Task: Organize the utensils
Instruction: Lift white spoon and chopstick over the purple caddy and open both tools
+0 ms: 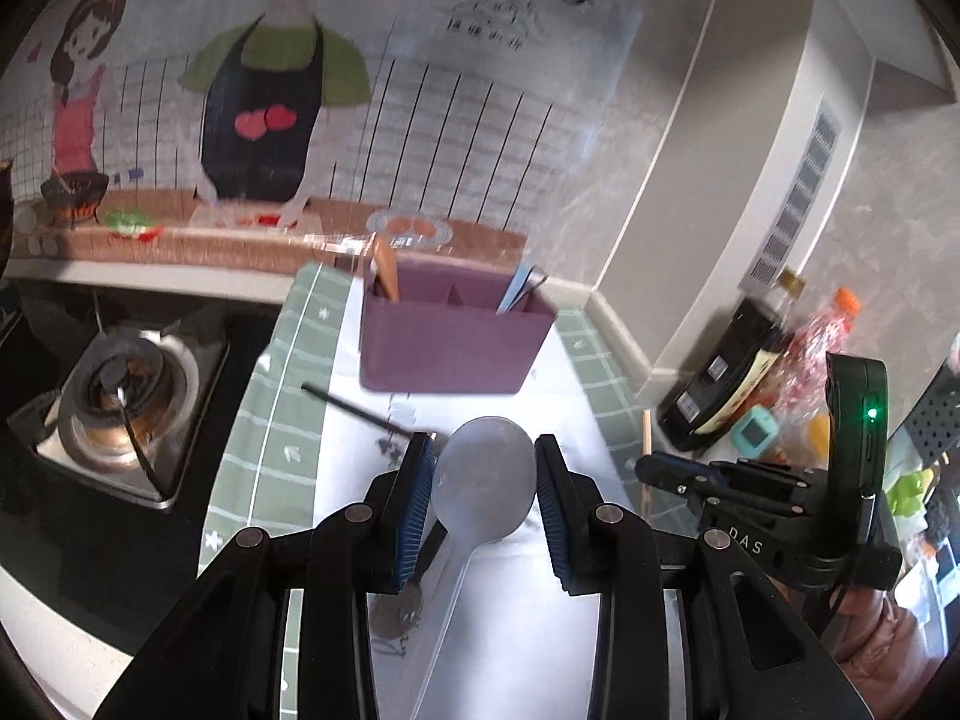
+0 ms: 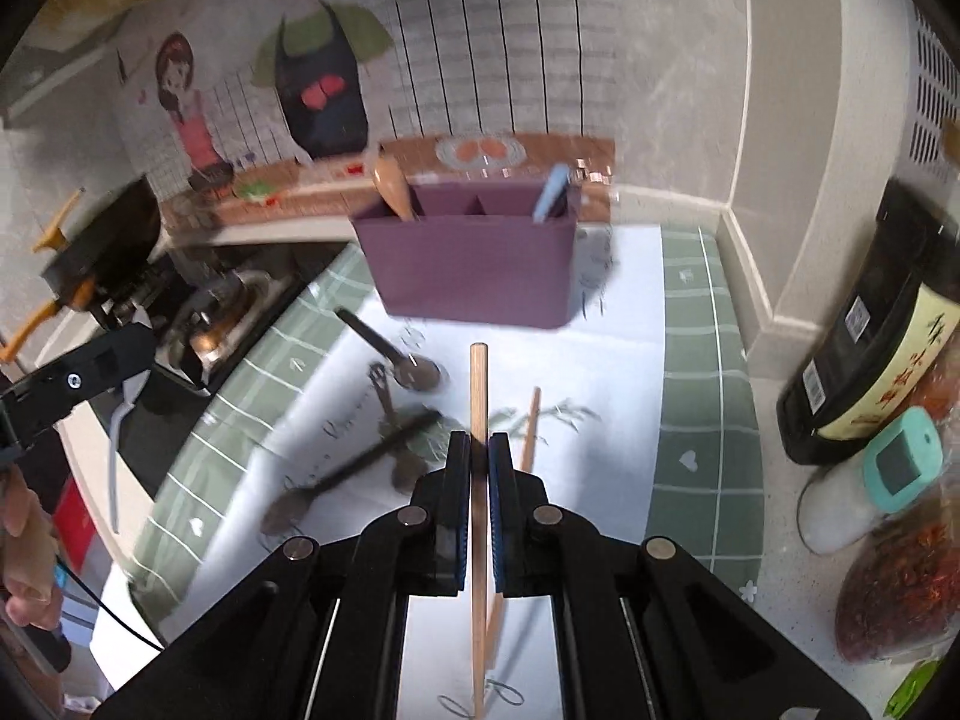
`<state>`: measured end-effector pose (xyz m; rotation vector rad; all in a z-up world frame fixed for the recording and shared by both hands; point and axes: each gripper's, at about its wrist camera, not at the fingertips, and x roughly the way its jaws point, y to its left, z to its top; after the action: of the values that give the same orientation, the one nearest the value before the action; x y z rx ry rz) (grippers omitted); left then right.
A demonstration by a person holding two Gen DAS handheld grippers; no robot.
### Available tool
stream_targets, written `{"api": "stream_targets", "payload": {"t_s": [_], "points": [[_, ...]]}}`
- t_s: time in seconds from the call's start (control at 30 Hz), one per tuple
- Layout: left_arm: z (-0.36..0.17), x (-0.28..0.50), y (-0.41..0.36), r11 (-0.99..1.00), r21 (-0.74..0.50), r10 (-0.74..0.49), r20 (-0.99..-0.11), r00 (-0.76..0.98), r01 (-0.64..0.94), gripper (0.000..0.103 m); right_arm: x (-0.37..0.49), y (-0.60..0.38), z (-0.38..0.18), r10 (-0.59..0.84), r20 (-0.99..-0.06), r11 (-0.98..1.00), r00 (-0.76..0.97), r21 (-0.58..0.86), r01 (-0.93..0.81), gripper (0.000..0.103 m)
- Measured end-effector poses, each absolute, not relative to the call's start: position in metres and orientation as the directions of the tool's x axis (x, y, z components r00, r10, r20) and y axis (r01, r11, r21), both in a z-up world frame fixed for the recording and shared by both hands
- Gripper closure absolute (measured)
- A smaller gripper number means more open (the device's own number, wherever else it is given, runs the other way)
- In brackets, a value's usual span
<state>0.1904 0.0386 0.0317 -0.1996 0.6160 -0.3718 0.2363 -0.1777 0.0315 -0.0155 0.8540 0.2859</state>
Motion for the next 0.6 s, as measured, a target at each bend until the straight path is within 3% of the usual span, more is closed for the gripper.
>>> {"api": "stream_targets", "payload": {"t_s": [0.2, 0.43, 0.6], "points": [[0.088, 0.206, 0.037, 0.876, -0.341, -0.467, -0.420, 0.778, 0.341, 0.068, 0.242, -0.176, 0.094, 0.282, -0.664, 0.951, 0.692, 0.100, -0.291, 0.097], [0.179, 0.250, 0.019, 0.840, -0.291, -0.528, -0.252, 0.811, 0.457, 0.068, 0.276, -0.166, 0.214, 0.249, -0.463, 0.956, 0.850, -0.023, -0.293, 0.097], [0.212, 0.295, 0.017, 0.810, -0.317, -0.560, -0.167, 0.812, 0.494, 0.068, 0.308, -0.164, 0.254, 0.212, -0.377, 0.968, 0.902, -0.048, -0.247, 0.097]]}}
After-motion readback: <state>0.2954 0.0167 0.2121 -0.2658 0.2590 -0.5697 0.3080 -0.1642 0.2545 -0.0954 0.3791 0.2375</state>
